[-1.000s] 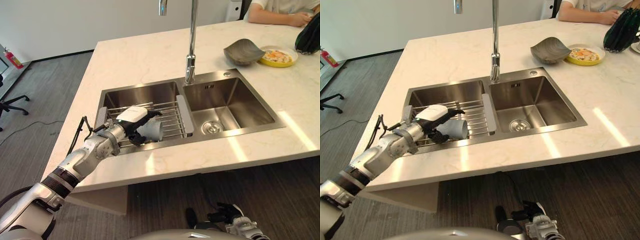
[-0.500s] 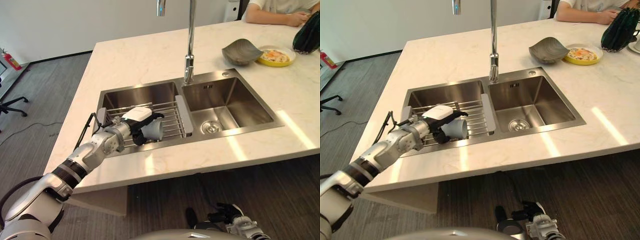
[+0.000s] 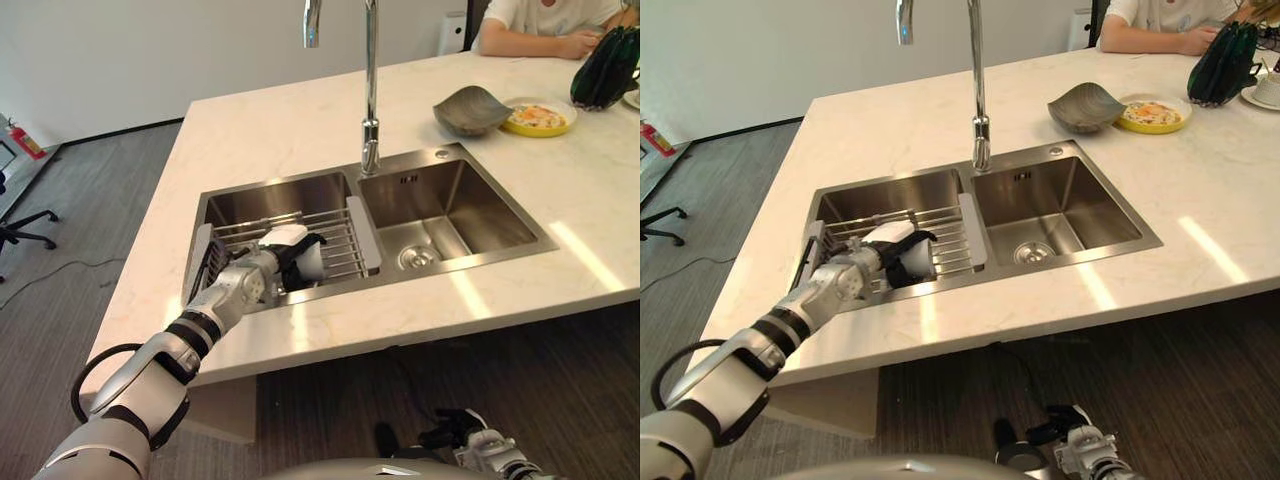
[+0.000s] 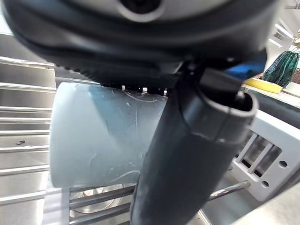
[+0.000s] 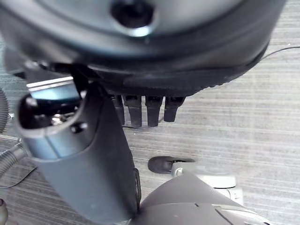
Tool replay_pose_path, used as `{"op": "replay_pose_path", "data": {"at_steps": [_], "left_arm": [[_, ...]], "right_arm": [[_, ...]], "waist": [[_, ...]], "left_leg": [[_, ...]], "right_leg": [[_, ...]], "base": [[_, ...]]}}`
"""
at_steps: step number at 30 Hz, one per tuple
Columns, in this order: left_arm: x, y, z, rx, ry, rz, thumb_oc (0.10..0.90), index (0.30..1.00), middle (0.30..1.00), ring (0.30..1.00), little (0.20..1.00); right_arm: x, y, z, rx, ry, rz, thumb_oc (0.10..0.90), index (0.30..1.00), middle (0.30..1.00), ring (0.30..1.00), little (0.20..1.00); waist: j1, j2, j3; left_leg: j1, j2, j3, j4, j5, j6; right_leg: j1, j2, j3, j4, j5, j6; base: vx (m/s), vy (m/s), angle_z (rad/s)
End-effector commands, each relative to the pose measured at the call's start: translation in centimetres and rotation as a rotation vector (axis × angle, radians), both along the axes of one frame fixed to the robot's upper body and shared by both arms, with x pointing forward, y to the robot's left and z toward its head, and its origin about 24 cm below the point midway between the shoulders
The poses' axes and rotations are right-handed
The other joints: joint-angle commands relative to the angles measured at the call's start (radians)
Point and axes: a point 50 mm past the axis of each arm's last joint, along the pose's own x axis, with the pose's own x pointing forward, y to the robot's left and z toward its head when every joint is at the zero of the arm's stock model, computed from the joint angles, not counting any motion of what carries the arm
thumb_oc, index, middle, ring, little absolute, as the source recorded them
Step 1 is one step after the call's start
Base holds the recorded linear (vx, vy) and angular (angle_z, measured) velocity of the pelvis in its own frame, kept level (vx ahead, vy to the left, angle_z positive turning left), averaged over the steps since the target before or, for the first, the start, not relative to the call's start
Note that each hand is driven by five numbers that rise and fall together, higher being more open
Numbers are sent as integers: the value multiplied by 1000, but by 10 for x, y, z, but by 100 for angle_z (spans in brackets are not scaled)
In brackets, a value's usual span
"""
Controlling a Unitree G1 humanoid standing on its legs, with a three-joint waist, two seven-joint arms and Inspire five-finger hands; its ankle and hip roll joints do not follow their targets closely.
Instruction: Place the dishes in the dishwasher.
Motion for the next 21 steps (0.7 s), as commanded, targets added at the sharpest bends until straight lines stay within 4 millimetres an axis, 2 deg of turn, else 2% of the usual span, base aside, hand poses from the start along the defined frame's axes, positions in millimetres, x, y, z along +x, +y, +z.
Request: {"op": "replay_pose_path", "data": {"at_steps": [1,4,5,8,9,10,11,14,15,18,21], "left_arm": [[9,25,11,118,-61,58,400,300,300,300,300],[9,33,28,36,-169,91,400,300,300,300,300],[8,34,28,36,-169,92,400,300,300,300,300],[-7,43,78,-256,-458,107,400,300,300,300,300],[-20,54,85,-441,-546,193,400,300,300,300,300],[-21,55,84,-442,-545,196,400,300,300,300,300],[-28,55,94,-545,-617,215,400,300,300,300,300],[-52,58,103,-848,-742,303,400,300,300,300,300],[-58,61,96,-866,-732,338,400,300,300,300,300],[-76,68,101,-985,-773,344,400,300,300,300,300],[-97,89,101,-975,-833,404,400,300,300,300,300]], "right_arm": [[9,0,2,-18,-7,57,800,900,900,900,900],[6,0,2,-13,-17,39,800,900,900,900,900],[6,0,1,-13,-16,40,800,900,900,900,900],[3,2,1,3,-60,-12,800,900,900,900,900],[0,6,0,12,-68,-34,800,900,900,900,900],[-1,5,0,11,-66,-31,800,900,900,900,900],[-5,9,-2,17,-62,-45,800,900,900,900,900],[-13,15,-6,22,-50,-76,800,900,900,900,900],[-14,15,-6,17,-50,-84,800,900,900,900,900],[-10,14,-4,14,-73,-100,800,900,900,900,900],[-8,17,-4,29,-79,-94,800,900,900,900,900]], "waist": [[-13,-31,8],[-3,-36,9],[-5,-36,8],[17,-52,8],[24,-64,6],[21,-62,5],[29,-69,6],[43,-83,3],[45,-84,1],[65,-89,2],[96,-95,2]], "left_leg": [[-31,-2,-13,13,-19,-25],[-35,-3,-19,13,-17,-27],[-35,-3,-19,13,-17,-27],[-39,-4,-32,13,-14,-29],[-41,-4,-37,13,-15,-29],[-40,-5,-37,13,-15,-29],[-42,-4,-41,13,-15,-29],[-43,-5,-48,13,-18,-27],[-44,-5,-50,13,-19,-26],[-50,-5,-57,13,-18,-24],[-61,-5,-71,13,-6,-25]], "right_leg": [[149,-49,-11,20,-222,84],[149,-52,-18,20,-224,83],[149,-52,-19,20,-224,83],[151,-55,-31,20,-226,81],[153,-57,-36,20,-228,79],[154,-57,-36,20,-229,79],[154,-58,-40,20,-229,78],[157,-59,-46,20,-230,74],[156,-60,-48,20,-230,73],[155,-60,-57,20,-230,71],[151,-60,-64,20,-224,66]], "base": [[0,0,0],[0,0,0],[0,0,0],[11,-33,3],[22,-24,5],[23,-26,6],[17,-14,5],[20,-7,2],[21,-3,5],[-11,-17,12],[3,-22,12]]}}
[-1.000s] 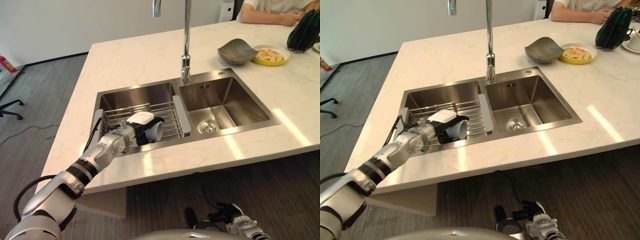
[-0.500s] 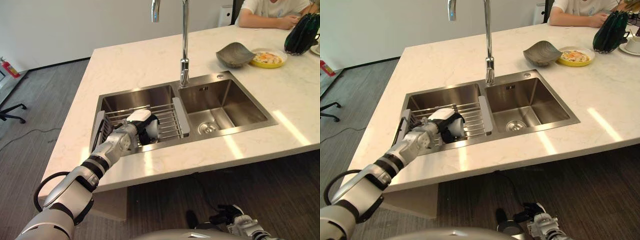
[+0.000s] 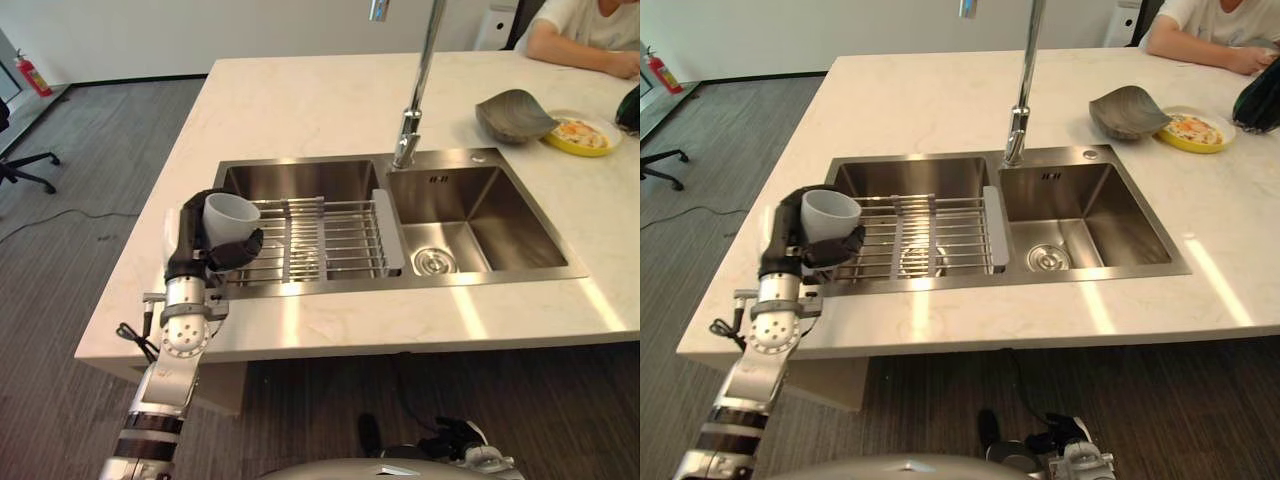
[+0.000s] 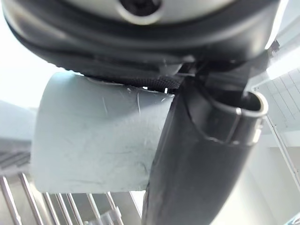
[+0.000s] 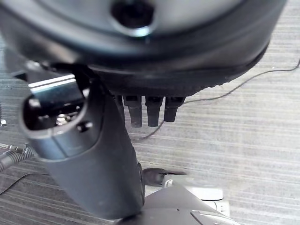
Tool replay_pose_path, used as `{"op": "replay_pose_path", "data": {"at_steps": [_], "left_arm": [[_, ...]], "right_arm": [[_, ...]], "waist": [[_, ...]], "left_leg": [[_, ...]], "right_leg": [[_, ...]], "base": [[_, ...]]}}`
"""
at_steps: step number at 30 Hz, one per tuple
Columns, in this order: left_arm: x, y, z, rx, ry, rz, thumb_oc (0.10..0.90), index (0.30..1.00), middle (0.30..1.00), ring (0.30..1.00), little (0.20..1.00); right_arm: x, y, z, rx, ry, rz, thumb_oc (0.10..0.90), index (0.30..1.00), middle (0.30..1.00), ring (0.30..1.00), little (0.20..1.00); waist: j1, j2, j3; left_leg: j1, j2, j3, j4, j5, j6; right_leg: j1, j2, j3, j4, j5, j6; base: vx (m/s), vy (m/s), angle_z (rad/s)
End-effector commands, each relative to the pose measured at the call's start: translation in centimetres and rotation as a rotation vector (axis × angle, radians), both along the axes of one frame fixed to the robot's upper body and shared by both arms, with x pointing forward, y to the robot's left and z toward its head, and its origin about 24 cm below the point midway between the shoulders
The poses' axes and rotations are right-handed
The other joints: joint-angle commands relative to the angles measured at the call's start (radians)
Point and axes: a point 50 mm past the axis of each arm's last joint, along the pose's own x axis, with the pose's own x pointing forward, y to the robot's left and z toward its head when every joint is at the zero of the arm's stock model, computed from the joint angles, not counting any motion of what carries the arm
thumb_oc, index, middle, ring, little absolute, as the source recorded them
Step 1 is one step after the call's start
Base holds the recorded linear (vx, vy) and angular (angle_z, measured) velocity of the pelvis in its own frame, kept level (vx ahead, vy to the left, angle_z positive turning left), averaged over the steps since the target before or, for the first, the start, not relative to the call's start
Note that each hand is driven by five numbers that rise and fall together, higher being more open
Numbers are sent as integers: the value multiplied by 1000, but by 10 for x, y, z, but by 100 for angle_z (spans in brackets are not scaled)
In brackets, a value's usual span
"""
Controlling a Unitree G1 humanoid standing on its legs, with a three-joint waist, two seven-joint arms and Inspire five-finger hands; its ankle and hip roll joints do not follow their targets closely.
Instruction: Place the dishes in the dishwasher.
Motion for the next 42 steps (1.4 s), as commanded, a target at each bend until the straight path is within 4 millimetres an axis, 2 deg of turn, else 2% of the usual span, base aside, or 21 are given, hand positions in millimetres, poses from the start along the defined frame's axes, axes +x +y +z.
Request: {"op": "replay_pose_path", "data": {"at_steps": [1,5,6,9,14,16,18,21,22,25,28,29,30,31,32,33,35,36,38,40,42], "left_arm": [[-3,14,61,39,-342,15,400,300,300,300,300],[-32,42,55,-18,-375,179,400,300,300,300,300],[-32,42,55,-18,-374,180,400,300,300,300,300],[-44,49,61,2,-431,243,400,300,300,300,300],[-36,36,78,-43,-546,189,400,300,300,300,300],[-30,29,82,-36,-555,158,400,300,300,300,300],[-26,24,93,39,-578,140,400,300,300,300,300],[-24,18,99,108,-595,107,400,300,300,300,300],[-25,18,101,112,-605,103,400,300,300,300,300],[-24,15,100,111,-610,96,400,300,300,300,300],[-16,-3,94,56,-572,21,400,300,300,300,300],[-15,-8,95,47,-573,-9,400,300,300,300,300],[-16,-14,102,122,-578,-51,400,300,300,300,300],[-16,-15,102,124,-578,-52,400,300,300,300,300],[-12,-19,98,146,-551,-81,400,300,300,300,300],[-7,-25,98,147,-550,-114,400,300,300,300,300],[0,-36,95,147,-528,-161,400,300,300,300,300],[3,-40,93,142,-515,-187,400,300,300,300,300],[5,-39,94,148,-518,-192,400,300,300,300,300],[7,-33,92,156,-500,-160,400,300,300,300,300],[6,-29,83,132,-461,-145,400,300,300,300,300]], "right_arm": [[13,10,2,25,-45,28,800,900,900,900,900],[5,8,0,24,-20,50,800,900,900,900,900],[5,8,0,24,-20,51,800,900,900,900,900],[15,8,3,5,-53,100,800,900,900,900,900],[33,-10,13,-62,-110,99,800,900,900,900,900],[31,-18,15,-66,-110,63,800,900,900,900,900],[17,-22,11,-43,-90,1,800,900,900,900,900],[10,-20,9,-22,-112,-119,800,900,900,900,900],[12,-20,10,-17,-127,-154,800,900,900,900,900],[17,-11,9,-1,-142,-131,800,900,900,900,900],[18,5,6,27,-149,-154,800,900,900,900,900],[20,7,7,36,-163,-169,800,900,900,900,900],[20,14,7,53,-184,-195,800,900,900,900,900],[19,14,7,55,-183,-196,800,900,900,900,900],[25,14,9,59,-210,-205,800,900,900,900,900],[31,13,11,72,-231,-218,800,900,900,900,900],[27,13,10,89,-217,-236,800,900,900,900,900],[24,17,8,101,-209,-224,800,900,900,900,900],[24,21,8,112,-208,-210,800,900,900,900,900],[25,26,8,114,-205,-191,800,900,900,900,900],[26,25,7,110,-198,-191,800,900,900,900,900]], "waist": [[10,-18,-44],[72,-23,-33],[69,-23,-34],[145,-24,-5],[228,-15,24],[198,-21,21],[135,-24,6],[106,-23,-10],[105,-23,-18],[111,-22,-37],[138,-27,-54],[139,-29,-46],[127,-30,-30],[126,-33,-30],[77,-40,-17],[32,-45,-5],[-12,-40,0],[-24,-39,5],[-25,-40,8],[-17,-54,13],[-2,-93,-19]], "left_leg": [[-49,-16,-47,13,-1,-25],[-63,-19,-93,13,17,-29],[-64,-19,-95,13,17,-29],[-104,-22,-152,13,55,-45],[-299,-47,-305,13,169,-103],[-295,-12,-175,17,158,-91],[-250,70,109,70,117,-86],[-205,107,272,131,65,-100],[-186,116,304,126,61,-104],[-150,118,294,70,70,-113],[-152,88,209,13,60,-74],[-154,76,188,13,49,-61],[-143,54,151,13,12,-28],[-145,50,150,13,11,-24],[-144,35,96,13,2,-20],[-157,26,63,13,29,-21],[-163,7,-23,13,40,-28],[-159,-4,-63,13,36,-27],[-160,1,-78,13,38,-29],[-150,9,-84,13,33,-31],[-127,-3,-83,13,9,-24]], "right_leg": [[151,-56,-22,20,-216,71],[157,-60,-66,20,-228,60],[157,-60,-68,20,-229,60],[147,-70,-135,20,-228,58],[89,-121,-383,20,-241,66],[85,-134,-460,20,-237,65],[99,-158,-582,20,-242,62],[125,-197,-700,21,-223,66],[131,-215,-734,23,-207,74],[144,-237,-781,25,-178,93],[182,-242,-823,56,-155,100],[178,-243,-819,100,-160,99],[134,-268,-782,254,-182,121],[128,-277,-783,269,-188,123],[74,-244,-626,309,-214,128],[-1,-165,-446,337,-234,122],[-34,-56,-204,296,-274,113],[-45,-45,-125,252,-272,103],[-75,-63,-127,197,-236,104],[-83,-106,-197,174,-182,122],[-11,-128,-214,119,-180,114]], "base": [[20,-24,12],[8,-44,27],[-21,-62,26],[-78,-86,40],[-253,-109,158],[-162,-80,313],[-90,13,313],[-67,170,299],[-32,258,146],[43,214,64],[103,304,97],[160,381,149],[123,320,144],[201,289,126],[89,138,145],[165,185,151],[197,128,171],[217,7,178],[113,-50,101],[89,-70,97],[146,-83,44]]}}
